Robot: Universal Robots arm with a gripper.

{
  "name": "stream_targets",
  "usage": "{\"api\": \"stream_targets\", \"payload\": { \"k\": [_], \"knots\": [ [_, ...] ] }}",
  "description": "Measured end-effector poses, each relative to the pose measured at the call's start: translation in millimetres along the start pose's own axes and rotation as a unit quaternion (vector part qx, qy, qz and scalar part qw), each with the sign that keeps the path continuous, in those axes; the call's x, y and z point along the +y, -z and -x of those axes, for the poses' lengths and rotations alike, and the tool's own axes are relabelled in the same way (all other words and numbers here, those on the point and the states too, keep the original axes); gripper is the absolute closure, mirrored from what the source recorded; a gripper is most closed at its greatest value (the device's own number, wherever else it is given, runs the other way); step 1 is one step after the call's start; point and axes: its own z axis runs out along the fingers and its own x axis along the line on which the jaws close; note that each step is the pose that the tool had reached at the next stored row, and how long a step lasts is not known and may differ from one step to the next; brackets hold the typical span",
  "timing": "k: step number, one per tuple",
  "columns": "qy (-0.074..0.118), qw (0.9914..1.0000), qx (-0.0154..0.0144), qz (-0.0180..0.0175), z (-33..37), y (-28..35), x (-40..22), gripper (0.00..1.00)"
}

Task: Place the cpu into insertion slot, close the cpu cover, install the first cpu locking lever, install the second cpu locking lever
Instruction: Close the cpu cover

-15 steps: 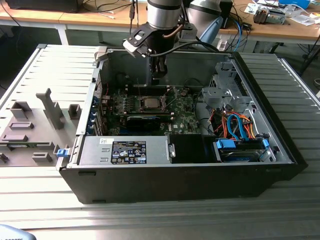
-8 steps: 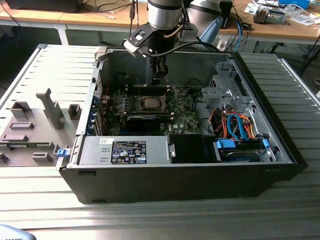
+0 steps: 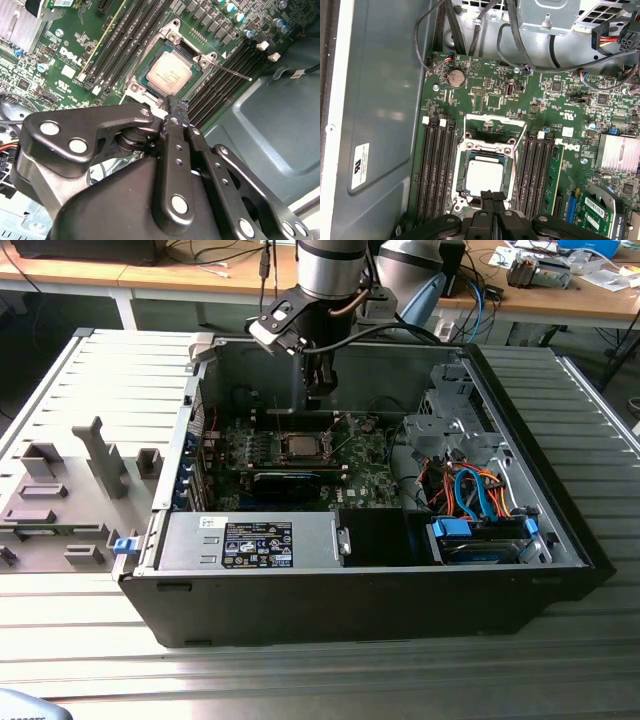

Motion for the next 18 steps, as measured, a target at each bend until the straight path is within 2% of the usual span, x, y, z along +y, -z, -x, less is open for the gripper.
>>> {"api": "stream_targets", "payload": {
  "k": [18],
  "knots": [
    [0.0, 1.0, 0.0, 0.0, 0.4, -1.4, 2.9, 0.89]
  ]
}}
